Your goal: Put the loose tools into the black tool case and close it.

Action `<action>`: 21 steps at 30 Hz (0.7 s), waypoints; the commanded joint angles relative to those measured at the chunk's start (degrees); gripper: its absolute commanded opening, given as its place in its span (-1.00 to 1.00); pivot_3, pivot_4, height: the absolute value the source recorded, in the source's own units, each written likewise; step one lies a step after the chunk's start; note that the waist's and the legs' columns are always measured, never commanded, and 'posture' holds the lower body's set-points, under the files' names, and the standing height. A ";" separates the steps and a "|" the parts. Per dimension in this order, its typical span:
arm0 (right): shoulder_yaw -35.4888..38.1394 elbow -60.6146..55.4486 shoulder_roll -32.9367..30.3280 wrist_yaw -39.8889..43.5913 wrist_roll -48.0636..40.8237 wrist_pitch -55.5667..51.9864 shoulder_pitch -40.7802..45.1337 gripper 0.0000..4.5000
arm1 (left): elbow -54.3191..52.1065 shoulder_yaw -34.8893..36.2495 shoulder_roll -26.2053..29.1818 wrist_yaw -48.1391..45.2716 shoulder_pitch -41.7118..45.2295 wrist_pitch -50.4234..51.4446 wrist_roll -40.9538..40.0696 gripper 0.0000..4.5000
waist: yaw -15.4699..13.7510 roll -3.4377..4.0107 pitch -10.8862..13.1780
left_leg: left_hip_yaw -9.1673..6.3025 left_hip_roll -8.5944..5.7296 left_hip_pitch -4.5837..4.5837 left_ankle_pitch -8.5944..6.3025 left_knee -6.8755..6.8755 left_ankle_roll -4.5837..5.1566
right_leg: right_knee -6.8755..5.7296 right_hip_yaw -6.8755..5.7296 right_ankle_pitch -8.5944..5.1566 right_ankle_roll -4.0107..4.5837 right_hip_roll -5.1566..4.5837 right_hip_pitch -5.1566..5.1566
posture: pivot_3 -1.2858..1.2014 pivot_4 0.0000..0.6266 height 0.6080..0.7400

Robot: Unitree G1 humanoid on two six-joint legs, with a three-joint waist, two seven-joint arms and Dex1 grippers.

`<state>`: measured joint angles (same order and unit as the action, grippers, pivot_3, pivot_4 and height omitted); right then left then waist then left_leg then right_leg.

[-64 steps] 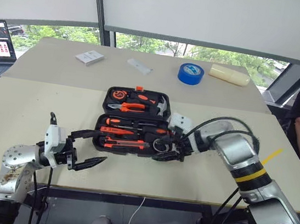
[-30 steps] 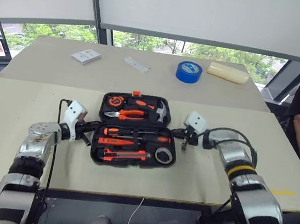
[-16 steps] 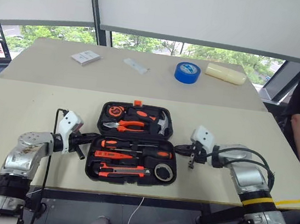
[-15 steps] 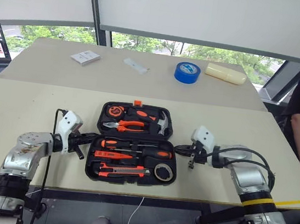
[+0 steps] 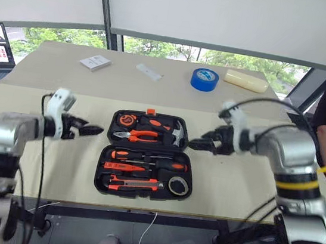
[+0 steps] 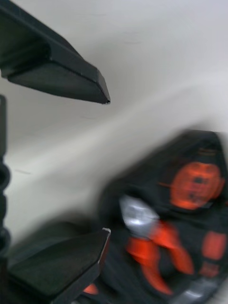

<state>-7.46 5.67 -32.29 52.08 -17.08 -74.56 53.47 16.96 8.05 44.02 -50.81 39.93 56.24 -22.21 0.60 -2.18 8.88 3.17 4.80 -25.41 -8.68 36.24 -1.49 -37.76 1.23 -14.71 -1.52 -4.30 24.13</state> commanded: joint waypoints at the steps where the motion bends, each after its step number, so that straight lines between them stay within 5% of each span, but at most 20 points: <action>1: -0.65 10.08 1.70 -4.78 2.47 2.18 3.00 0.93 | 3.83 -0.43 -2.53 4.24 3.23 2.74 0.62 1.00 | 0.04 -0.01 0.00 | 0.01 -0.02 -0.02 0.00 0.00 0.00 | 0.03 0.00 0.00 -0.01 -0.02 -0.01 | 0.03 -0.52 1.00; 14: 0.94 32.59 10.03 -11.92 5.28 11.08 11.36 0.93 | 9.18 -4.57 -6.00 7.40 7.19 2.02 3.71 1.00 | 0.31 -0.02 0.03 | -0.04 -0.06 -0.43 0.00 -0.05 0.01 | -0.04 0.01 0.00 -0.03 -0.02 0.37 | 0.03 -0.52 1.00; 16: 0.76 34.10 10.26 -12.35 5.67 11.88 11.57 0.75 | 9.15 -4.53 -5.71 7.39 7.22 1.93 3.76 1.00 | 0.33 -0.02 0.03 | -0.04 -0.06 -0.42 0.00 -0.03 0.01 | -0.06 0.01 0.00 -0.03 -0.03 0.36 | 0.03 -0.52 1.00; 21: 0.97 36.48 10.96 -13.51 6.23 12.53 11.83 0.06 | 9.45 -3.55 -5.48 8.23 7.77 2.22 3.56 0.36 | 0.36 -0.02 0.03 | -0.06 -0.06 -0.40 0.00 -0.03 0.01 | -0.13 0.01 0.00 -0.03 -0.02 0.36 | 0.03 -0.52 1.00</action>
<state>-7.79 41.31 -21.16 39.47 -11.45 -62.86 64.23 26.90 3.28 37.52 -43.29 46.22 58.72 -18.82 0.96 -2.20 8.91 3.11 4.73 -25.80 -8.68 36.22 -1.49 -37.90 1.24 -14.71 -1.55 -4.32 24.48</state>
